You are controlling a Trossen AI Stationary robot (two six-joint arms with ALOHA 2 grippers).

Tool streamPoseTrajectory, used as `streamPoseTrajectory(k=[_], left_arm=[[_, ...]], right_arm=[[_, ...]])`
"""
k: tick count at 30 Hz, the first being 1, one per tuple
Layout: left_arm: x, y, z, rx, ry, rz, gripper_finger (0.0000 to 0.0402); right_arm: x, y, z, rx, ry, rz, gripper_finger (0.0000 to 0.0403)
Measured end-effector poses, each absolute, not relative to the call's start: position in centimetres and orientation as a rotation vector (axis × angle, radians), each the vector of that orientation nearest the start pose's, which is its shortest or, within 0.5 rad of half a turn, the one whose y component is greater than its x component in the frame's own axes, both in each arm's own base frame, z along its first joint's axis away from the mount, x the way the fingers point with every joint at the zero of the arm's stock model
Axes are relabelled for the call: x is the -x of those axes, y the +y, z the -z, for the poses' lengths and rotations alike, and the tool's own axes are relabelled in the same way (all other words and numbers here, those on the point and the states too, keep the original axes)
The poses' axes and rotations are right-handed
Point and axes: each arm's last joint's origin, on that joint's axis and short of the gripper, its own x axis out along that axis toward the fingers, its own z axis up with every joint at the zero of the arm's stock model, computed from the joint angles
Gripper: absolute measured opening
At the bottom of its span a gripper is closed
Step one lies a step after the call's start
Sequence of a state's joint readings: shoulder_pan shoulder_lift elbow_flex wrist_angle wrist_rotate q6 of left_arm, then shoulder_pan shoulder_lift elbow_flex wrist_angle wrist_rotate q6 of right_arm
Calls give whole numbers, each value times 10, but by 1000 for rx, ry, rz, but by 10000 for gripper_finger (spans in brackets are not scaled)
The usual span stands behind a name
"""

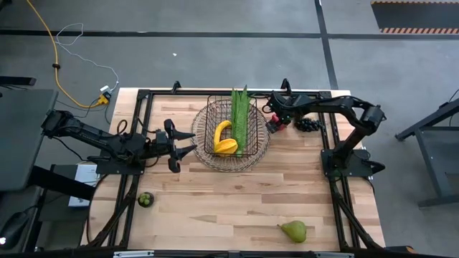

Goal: Build produce basket
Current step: Put the red bell pepper into the black wire basket

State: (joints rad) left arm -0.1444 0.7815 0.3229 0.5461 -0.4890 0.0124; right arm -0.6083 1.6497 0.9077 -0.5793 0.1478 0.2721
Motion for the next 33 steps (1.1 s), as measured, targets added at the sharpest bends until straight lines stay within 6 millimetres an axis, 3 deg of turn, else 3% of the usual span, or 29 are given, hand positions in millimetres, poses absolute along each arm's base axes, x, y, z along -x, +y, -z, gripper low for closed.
streamPoseTrajectory(k=[5, 10, 16, 21, 25, 33], left_arm=[[-172, -11, -243, 14, -78, -362, 188], [-172, -11, -243, -3, -74, -363, 189], [-172, -11, -243, -3, -74, -365, 188], [-172, -11, -243, -3, -74, -366, 189], [-172, -11, -243, -1, -77, -366, 189], [-172, -12, -243, -17, -76, -336, 188]], right_arm=[[-229, -165, -162, -482, 1216, 797, 271], [-225, -151, -193, -368, 1118, 802, 271], [-216, -105, -223, -273, 771, 651, 270], [-202, -59, -236, -242, 352, 477, 270], [-194, -35, -243, -187, 73, 328, 269], [-197, -10, -248, -21, 11, 160, 269]])
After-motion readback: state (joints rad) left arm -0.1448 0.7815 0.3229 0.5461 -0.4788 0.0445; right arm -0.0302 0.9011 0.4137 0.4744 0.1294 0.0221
